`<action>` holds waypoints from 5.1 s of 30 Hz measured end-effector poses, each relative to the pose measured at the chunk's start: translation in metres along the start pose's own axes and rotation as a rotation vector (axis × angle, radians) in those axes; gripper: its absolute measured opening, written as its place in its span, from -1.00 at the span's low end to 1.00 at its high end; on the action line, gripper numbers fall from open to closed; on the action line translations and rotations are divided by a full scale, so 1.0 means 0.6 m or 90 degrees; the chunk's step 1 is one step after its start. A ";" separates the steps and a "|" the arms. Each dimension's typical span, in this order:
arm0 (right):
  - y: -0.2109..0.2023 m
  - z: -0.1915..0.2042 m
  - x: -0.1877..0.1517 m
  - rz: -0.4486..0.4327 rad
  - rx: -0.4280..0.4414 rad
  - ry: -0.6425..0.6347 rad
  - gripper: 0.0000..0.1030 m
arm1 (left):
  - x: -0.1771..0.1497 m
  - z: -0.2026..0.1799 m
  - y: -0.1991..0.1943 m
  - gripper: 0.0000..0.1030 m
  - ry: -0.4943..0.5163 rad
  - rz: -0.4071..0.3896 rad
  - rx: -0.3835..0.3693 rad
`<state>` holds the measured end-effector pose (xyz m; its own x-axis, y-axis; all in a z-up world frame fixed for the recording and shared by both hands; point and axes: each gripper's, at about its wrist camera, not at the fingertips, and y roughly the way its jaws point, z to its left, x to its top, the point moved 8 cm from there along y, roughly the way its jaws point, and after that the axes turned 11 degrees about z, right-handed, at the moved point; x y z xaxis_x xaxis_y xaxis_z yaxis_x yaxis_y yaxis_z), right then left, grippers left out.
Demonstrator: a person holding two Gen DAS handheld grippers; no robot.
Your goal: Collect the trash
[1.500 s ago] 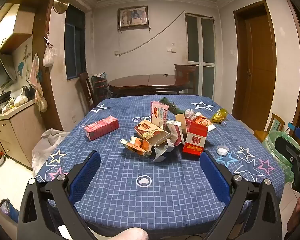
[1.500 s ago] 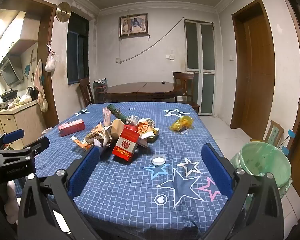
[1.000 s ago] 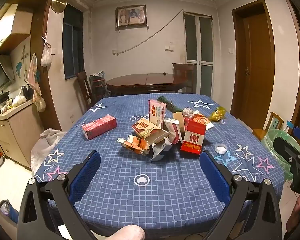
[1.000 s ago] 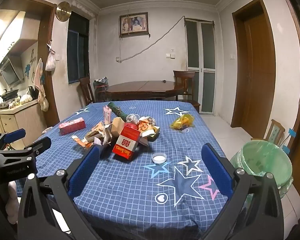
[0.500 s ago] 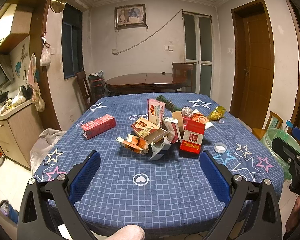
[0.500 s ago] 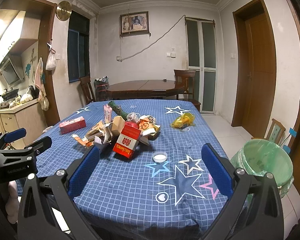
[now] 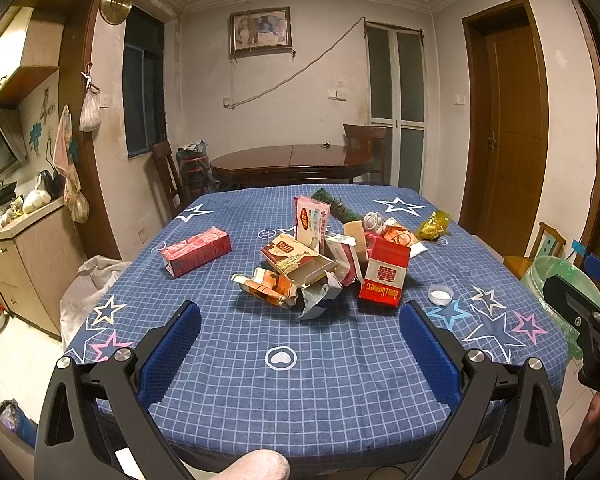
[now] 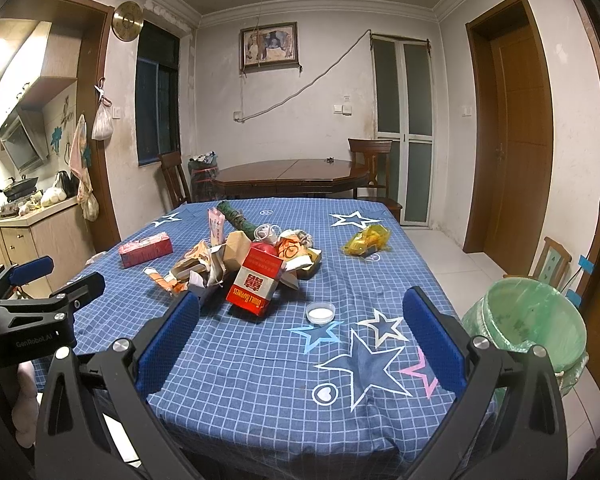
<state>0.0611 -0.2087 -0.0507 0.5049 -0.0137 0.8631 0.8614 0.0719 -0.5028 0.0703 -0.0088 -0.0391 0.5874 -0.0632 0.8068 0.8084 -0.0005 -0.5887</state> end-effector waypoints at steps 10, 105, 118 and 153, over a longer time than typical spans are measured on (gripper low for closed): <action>0.001 0.000 -0.001 0.000 0.000 0.000 0.91 | -0.001 0.001 0.005 0.93 0.002 0.002 -0.001; 0.370 -0.038 -0.038 0.303 0.026 -0.078 -0.25 | 0.041 0.068 0.356 0.17 -0.028 0.243 -0.169; 0.219 0.008 0.027 0.116 0.029 -0.065 -0.25 | 0.066 0.052 0.219 0.17 0.002 0.080 -0.096; 0.041 -0.183 0.155 -0.050 -0.083 -0.005 -0.25 | 0.183 -0.348 0.000 0.17 0.146 -0.099 -0.250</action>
<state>0.1354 -0.3176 0.0120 0.4362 -0.0071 0.8998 0.8980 -0.0595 -0.4358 0.1268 -0.2241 0.0390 0.4011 -0.2510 0.8810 0.7850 -0.4015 -0.4718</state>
